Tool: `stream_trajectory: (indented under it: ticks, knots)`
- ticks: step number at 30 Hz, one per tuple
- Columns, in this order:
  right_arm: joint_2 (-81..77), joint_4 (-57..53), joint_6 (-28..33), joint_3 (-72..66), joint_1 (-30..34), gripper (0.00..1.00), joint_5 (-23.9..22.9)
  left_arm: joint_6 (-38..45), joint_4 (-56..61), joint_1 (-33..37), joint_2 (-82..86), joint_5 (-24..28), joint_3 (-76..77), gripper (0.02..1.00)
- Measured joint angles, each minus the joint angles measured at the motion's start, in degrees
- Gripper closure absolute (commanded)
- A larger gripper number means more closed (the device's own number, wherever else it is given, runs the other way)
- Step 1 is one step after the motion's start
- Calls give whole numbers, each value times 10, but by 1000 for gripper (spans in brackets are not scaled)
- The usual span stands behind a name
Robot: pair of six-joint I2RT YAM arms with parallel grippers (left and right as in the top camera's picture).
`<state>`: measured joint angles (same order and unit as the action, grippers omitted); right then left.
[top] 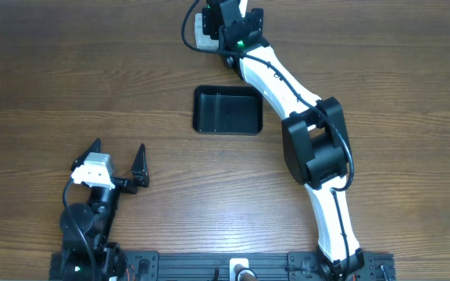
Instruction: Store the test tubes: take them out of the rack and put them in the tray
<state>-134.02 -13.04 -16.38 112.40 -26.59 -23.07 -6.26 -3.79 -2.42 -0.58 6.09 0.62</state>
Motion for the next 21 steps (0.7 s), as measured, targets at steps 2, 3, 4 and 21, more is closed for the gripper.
stream_trajectory:
  ticks: [2,3,4,21]
  knots:
    - [0,5,3,0,0,29,0,0,0,0,0,0,0,18]
    - [0,8,3,0,0,34,0,0,0,0,0,0,0,18]
    - [0,11,5,0,0,38,0,0,0,0,0,0,0,20]
    - [-23,44,9,0,-1,73,0,0,0,0,0,0,0,18]
